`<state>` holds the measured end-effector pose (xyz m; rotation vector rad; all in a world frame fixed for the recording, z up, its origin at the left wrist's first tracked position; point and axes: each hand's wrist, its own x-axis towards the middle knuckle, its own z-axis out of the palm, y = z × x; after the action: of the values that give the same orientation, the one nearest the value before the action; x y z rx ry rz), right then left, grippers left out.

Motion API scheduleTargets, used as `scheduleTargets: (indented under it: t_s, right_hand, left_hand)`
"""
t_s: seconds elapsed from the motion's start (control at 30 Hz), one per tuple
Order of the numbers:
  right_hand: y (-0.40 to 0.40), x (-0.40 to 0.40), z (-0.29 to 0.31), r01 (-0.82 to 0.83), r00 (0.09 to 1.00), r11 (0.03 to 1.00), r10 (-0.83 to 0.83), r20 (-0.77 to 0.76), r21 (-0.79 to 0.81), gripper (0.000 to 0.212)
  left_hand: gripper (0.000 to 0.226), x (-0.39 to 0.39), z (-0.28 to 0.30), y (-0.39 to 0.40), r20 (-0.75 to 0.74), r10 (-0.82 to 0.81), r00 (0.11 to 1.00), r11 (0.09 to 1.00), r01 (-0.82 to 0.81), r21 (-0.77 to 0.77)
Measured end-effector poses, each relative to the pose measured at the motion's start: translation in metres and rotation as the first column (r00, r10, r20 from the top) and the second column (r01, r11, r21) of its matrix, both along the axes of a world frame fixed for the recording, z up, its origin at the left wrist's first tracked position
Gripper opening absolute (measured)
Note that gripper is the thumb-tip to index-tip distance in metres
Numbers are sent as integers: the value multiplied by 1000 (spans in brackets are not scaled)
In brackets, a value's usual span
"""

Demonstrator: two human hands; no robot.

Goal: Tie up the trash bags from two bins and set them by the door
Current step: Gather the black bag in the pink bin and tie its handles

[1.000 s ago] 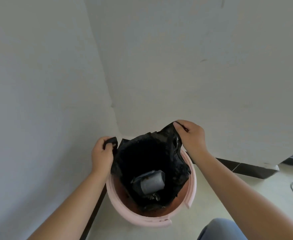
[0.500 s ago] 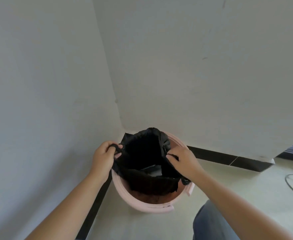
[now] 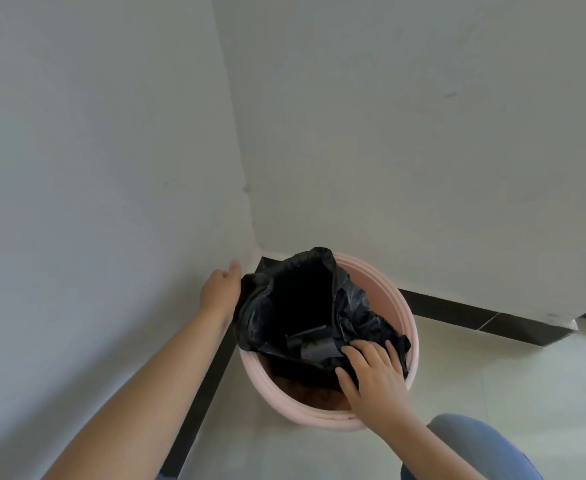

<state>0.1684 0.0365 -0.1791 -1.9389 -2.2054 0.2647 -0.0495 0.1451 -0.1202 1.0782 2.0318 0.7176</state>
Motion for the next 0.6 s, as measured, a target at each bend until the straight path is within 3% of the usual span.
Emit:
scheduleTargets:
  t_s: [0.07, 0.13, 0.27, 0.37, 0.47, 0.6]
  right_hand:
    - [1, 1, -3, 8, 1000, 1000, -8, -3, 8, 74]
    - [4, 3, -4, 9, 1000, 1000, -9, -17, 0, 75]
    - [6, 4, -9, 18, 997, 997, -13, -73, 75, 72]
    - [4, 2, -12, 48, 995, 995, -40, -89, 85, 73]
    - [5, 0, -18, 63, 996, 987, -53, -70, 146, 74]
    - [7, 0, -22, 61, 998, 977, -56, -34, 205, 77]
  left_hand:
    - [53, 0, -11, 16, 238, 42, 970, 994, -16, -111]
    - [56, 2, -19, 25, 427, 144, 893, 976, -56, -212]
    - [22, 8, -31, 30, 204, 47, 978, 987, -14, -161]
    - [45, 2, -38, 32, 39, -79, 996, 995, 81, -66]
    - [47, 0, -41, 35, -25, -81, 996, 997, 80, -22]
    - [43, 7, -38, 47, 28, 19, 999, 999, -18, -42]
